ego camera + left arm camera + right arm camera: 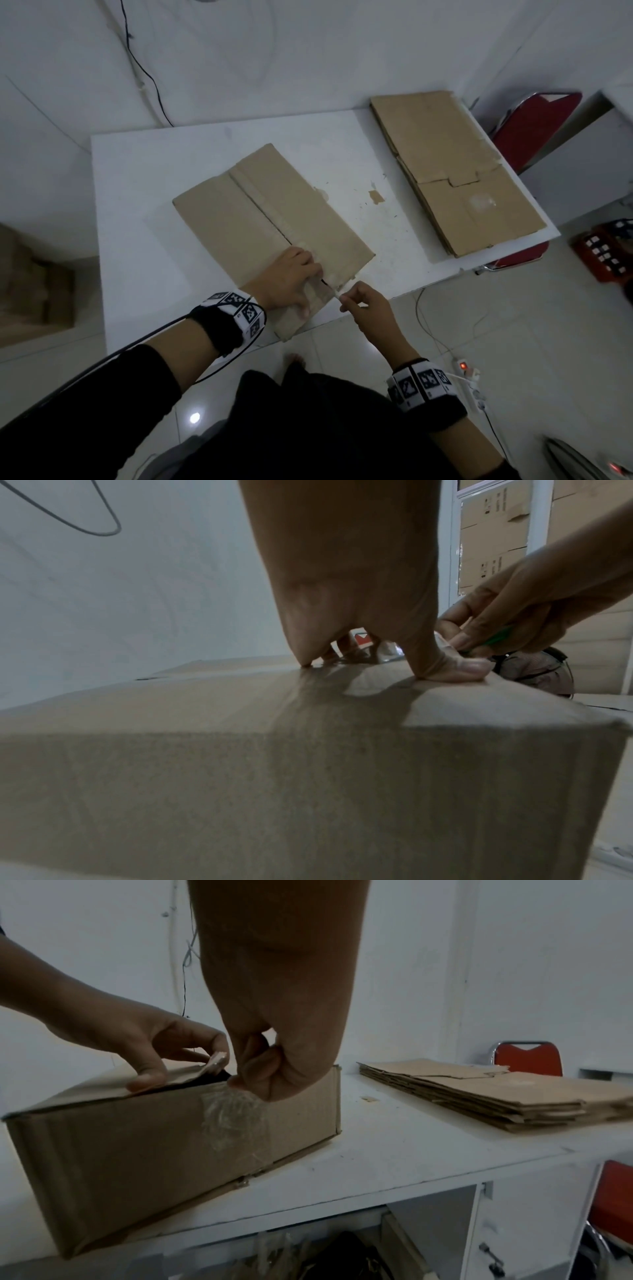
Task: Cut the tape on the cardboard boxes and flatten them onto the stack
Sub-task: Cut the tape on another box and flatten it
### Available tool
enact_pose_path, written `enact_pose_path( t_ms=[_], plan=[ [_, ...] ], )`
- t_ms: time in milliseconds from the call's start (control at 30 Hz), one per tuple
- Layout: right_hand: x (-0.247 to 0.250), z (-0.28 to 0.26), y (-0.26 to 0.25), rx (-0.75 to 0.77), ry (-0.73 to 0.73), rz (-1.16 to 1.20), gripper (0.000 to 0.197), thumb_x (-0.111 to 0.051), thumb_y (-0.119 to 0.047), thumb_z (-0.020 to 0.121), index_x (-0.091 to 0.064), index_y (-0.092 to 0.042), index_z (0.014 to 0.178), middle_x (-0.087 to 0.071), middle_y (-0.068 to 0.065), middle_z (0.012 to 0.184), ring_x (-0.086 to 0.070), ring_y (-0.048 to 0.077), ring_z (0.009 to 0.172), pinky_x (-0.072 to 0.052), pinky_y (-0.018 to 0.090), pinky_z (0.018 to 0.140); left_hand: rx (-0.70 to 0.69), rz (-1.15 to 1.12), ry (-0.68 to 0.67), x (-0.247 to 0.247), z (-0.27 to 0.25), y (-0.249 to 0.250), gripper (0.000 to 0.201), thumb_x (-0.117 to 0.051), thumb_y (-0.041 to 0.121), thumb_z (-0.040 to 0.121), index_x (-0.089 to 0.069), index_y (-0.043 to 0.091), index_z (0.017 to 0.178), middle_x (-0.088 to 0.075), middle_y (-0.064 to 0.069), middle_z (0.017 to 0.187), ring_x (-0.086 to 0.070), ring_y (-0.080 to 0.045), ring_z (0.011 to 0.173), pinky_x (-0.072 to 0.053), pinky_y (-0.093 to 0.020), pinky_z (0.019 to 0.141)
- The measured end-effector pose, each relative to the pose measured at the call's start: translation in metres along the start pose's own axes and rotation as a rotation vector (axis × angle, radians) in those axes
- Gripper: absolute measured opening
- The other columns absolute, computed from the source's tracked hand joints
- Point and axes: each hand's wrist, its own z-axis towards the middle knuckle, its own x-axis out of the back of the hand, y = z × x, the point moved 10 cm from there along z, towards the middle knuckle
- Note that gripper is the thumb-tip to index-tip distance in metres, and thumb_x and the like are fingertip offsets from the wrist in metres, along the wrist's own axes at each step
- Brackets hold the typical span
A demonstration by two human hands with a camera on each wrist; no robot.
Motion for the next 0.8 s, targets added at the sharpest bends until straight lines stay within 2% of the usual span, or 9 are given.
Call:
enact_pose_path(
  t_ms=[167,233,333,400,467,533,667,733,800],
  plan=[
    [-0.006,0.002,0.008,-0.056,0.036,0.125,0.024,-0.062,-0.015,0.095,-0.053,-0.014,0.073,-0.068,0.003,0.077,-0.046,0.0,0.044,-0.036,0.025,0.056,0.034,-0.071,-0.006,0.002,0.001,-0.003,0.07,-0.086,0.037,0.054,-0.058,0.014,0.114,-0.041,-0.002,0.113,-0.03,-0.019,0.11,-0.032,-0.03,0.093],
    [-0.01,0.0,0.006,-0.062,-0.028,0.111,0.023,-0.063,-0.014,0.094,-0.054,-0.012,0.073,-0.068,0.003,0.075,-0.045,0.0,0.043,-0.036,0.022,0.053,0.037,-0.112,0.014,0.004,0.001,-0.006,0.071,-0.088,0.036,0.053,-0.058,0.014,0.113,-0.036,-0.001,0.113,-0.027,-0.016,0.108,-0.032,-0.028,0.091],
    [-0.026,-0.018,0.003,-0.041,-0.179,0.013,0.021,-0.064,-0.014,0.093,-0.056,-0.012,0.074,-0.07,0.005,0.075,-0.049,-0.002,0.045,-0.035,0.01,0.051,0.04,-0.137,0.014,0.005,0.002,-0.007,0.072,-0.088,0.035,0.052,-0.058,0.014,0.114,-0.029,0.0,0.113,-0.023,-0.013,0.107,-0.031,-0.026,0.091],
    [-0.034,-0.029,0.014,-0.083,-0.222,0.065,0.019,-0.065,-0.016,0.094,-0.057,-0.01,0.077,-0.071,0.007,0.077,-0.043,0.0,0.043,-0.035,0.014,0.046,0.048,-0.117,0.007,0.005,0.0,-0.005,0.071,-0.087,0.038,0.053,-0.059,0.014,0.114,-0.03,-0.002,0.117,-0.024,-0.015,0.11,-0.032,-0.026,0.094],
    [-0.029,-0.031,0.025,-0.139,-0.193,0.156,0.019,-0.065,-0.016,0.094,-0.056,-0.007,0.08,-0.073,0.008,0.078,-0.039,0.006,0.042,-0.033,0.019,0.042,0.026,0.043,0.11,0.013,-0.004,0.001,0.06,-0.075,0.054,0.061,-0.063,0.014,0.105,-0.037,-0.008,0.122,-0.028,-0.02,0.114,-0.035,-0.031,0.095],
    [-0.006,-0.028,0.036,-0.196,-0.072,0.238,0.019,-0.063,-0.015,0.094,-0.054,-0.006,0.081,-0.074,0.012,0.079,-0.038,0.009,0.042,-0.031,0.019,0.041,0.033,0.14,0.206,0.018,-0.012,0.011,0.058,-0.051,0.068,0.077,-0.064,0.013,0.092,-0.045,-0.01,0.114,-0.039,-0.024,0.106,-0.041,-0.036,0.087],
    [0.044,-0.022,0.042,-0.168,0.14,0.264,0.02,-0.055,-0.018,0.099,-0.052,-0.005,0.083,-0.073,0.013,0.082,-0.038,0.012,0.047,-0.032,0.021,0.044,0.114,0.237,0.197,-0.011,-0.013,0.011,0.031,-0.045,0.038,0.097,-0.062,0.012,0.093,-0.055,-0.008,0.11,-0.045,-0.027,0.101,-0.04,-0.035,0.082],
    [0.054,-0.02,0.038,-0.125,0.172,0.279,0.019,-0.055,-0.017,0.1,-0.053,-0.004,0.086,-0.074,0.01,0.087,-0.039,0.014,0.052,-0.035,0.025,0.049,0.239,0.173,0.185,-0.027,-0.014,0.003,0.022,-0.045,0.032,0.096,-0.061,0.018,0.089,-0.058,-0.006,0.106,-0.04,-0.024,0.1,-0.034,-0.03,0.08],
    [0.053,-0.02,0.033,-0.088,0.163,0.25,0.016,-0.061,-0.017,0.096,-0.057,-0.003,0.09,-0.073,0.007,0.092,-0.05,0.013,0.061,-0.043,0.023,0.058,0.326,0.142,0.291,-0.023,-0.017,0.0,0.016,-0.051,0.026,0.091,-0.063,0.016,0.085,-0.051,-0.009,0.109,-0.04,-0.024,0.104,-0.041,-0.032,0.086]
  ],
)
